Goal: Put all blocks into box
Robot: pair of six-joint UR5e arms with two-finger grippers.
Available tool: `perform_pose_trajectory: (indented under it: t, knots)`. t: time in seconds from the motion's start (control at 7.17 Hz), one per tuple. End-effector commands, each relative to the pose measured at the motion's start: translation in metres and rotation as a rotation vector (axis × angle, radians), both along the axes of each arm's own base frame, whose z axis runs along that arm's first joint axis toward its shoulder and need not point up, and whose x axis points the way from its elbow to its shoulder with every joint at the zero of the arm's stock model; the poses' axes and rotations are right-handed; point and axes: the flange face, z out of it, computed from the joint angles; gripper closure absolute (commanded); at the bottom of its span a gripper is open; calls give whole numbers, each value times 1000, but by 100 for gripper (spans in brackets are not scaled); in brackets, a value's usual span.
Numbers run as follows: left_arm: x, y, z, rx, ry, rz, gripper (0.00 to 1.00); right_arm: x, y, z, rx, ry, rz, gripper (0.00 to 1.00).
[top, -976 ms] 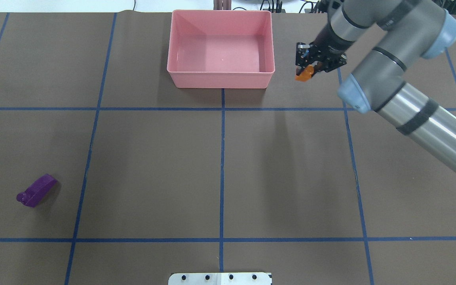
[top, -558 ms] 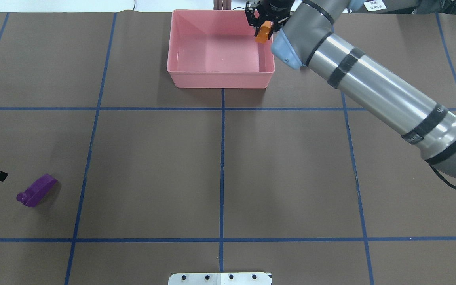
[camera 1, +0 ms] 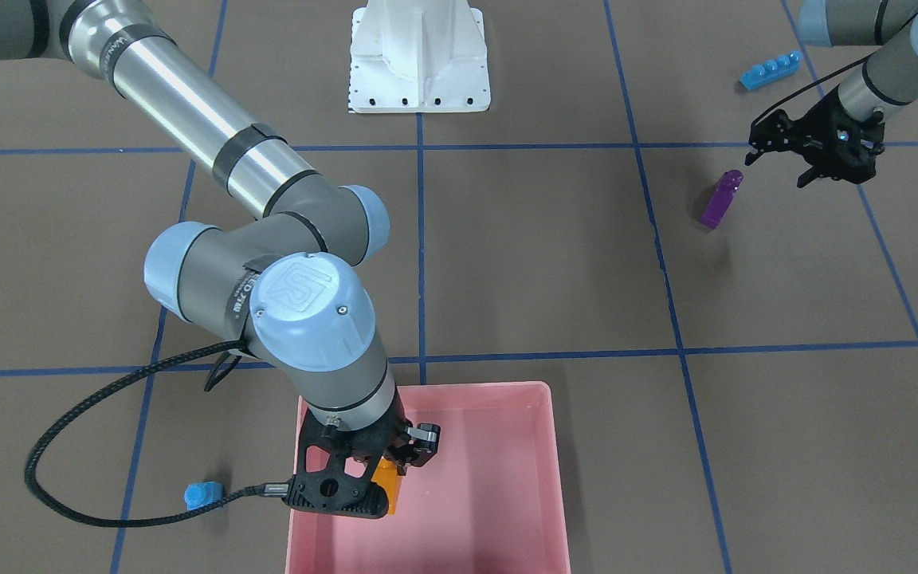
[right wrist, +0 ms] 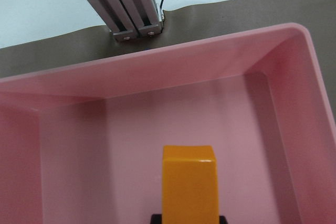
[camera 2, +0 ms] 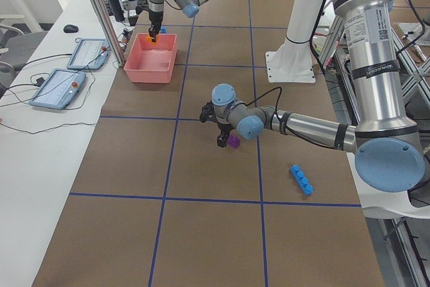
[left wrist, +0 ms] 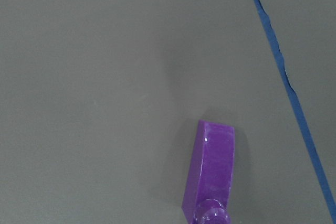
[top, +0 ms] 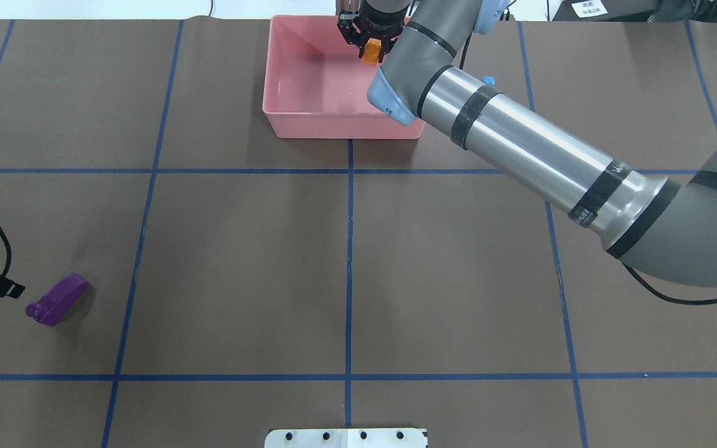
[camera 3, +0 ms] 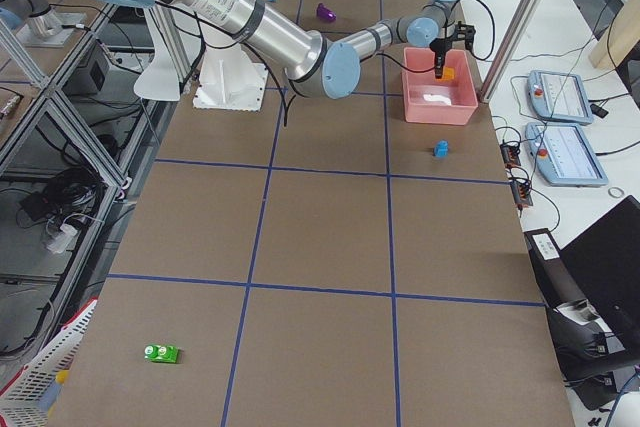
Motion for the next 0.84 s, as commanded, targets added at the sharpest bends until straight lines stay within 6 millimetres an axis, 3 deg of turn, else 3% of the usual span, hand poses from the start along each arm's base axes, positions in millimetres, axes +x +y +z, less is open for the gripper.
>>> perform_pose_trajectory:
  t: [0.0,0.14,0.28,0.42,0.56,0.7]
  knots:
    - [35,12,3,25,-75,-4,0,-25,11,2,11,17,0,10]
    - [50,18,7,41,-100,10,0,-24,10,2,11,16,0,0]
    - [62,20,8,59,-118,20,0,-18,6,0,12,11,0,0]
    - [68,21,9,66,-126,26,0,1,-5,0,-3,-5,0,0]
    - [71,21,14,67,-133,34,1,33,-24,5,-36,-32,0,0]
    - [84,22,15,67,-133,55,4,64,-38,23,-51,-47,-24,1]
